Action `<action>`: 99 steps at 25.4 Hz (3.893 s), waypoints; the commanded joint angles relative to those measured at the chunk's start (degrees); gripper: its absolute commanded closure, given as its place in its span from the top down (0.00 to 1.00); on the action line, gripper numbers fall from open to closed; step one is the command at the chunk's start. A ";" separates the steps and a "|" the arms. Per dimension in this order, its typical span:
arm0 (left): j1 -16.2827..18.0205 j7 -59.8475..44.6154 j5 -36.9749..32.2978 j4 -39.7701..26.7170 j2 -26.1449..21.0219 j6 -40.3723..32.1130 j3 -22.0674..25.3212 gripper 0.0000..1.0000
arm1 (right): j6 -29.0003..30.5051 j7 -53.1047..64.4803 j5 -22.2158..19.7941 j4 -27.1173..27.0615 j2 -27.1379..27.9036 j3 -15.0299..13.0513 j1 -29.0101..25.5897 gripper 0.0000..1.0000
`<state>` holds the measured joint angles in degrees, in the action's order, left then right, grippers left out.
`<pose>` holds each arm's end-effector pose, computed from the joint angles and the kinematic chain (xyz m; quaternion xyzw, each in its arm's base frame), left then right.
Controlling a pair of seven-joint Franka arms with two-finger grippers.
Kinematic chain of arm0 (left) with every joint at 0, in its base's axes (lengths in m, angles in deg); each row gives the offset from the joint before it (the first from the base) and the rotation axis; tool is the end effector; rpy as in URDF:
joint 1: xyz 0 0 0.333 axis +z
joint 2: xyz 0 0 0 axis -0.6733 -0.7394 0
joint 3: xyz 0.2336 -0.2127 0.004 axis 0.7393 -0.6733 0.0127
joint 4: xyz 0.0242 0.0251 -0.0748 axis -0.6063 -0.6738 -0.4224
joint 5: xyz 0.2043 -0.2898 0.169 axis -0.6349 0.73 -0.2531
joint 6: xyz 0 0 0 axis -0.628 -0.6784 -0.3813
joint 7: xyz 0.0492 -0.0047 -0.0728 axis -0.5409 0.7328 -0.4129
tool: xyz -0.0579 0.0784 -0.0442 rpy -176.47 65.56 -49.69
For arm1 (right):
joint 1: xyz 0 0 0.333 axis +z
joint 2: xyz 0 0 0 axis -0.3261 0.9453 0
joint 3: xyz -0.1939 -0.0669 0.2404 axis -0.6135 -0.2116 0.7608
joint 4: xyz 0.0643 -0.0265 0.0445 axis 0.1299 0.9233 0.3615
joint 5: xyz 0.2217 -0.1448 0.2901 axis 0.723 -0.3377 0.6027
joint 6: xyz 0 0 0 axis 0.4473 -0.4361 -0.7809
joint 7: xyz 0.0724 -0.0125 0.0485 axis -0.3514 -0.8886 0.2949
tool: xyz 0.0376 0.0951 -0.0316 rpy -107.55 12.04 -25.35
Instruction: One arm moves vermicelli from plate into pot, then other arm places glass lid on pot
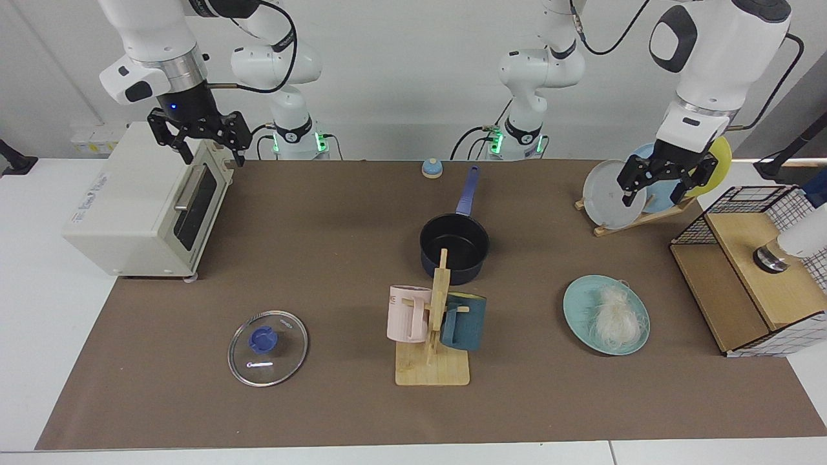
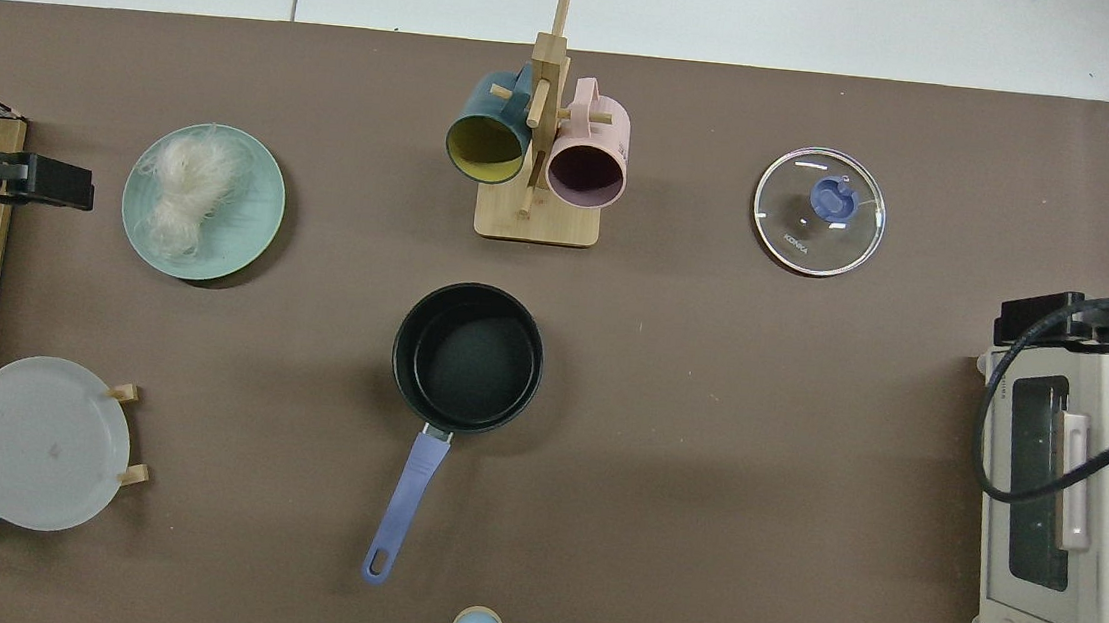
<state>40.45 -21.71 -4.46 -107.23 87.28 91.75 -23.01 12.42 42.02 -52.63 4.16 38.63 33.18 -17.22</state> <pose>0.5851 0.0033 0.6101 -0.9970 0.0138 -0.0746 0.0170 0.5441 0.0079 0.6478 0.9989 -0.0408 0.0192 0.0113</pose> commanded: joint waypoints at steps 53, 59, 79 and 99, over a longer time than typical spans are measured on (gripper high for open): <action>0.56 -0.03 0.37 -0.56 0.76 -0.61 -0.31 1.00 | -4.24 1.74 1.36 -19.31 15.70 0.58 -1.37 0.99; 0.65 -0.03 0.37 -0.56 0.68 -0.61 -0.31 1.00 | -1.34 1.39 1.36 -25.91 24.67 0.32 -0.93 0.99; 0.65 -0.03 0.38 -0.64 0.76 -0.61 -0.31 1.00 | 9.38 0.77 1.27 -31.28 36.63 0.41 -0.06 0.99; 0.65 0.06 0.46 -0.64 0.68 -0.61 -0.31 1.00 | 14.92 0.77 1.27 -30.31 42.52 0.67 -0.14 0.99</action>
<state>40.45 -21.71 -4.46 -107.23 87.28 91.74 -23.01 26.59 42.02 -52.28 -25.13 79.95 33.61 -16.94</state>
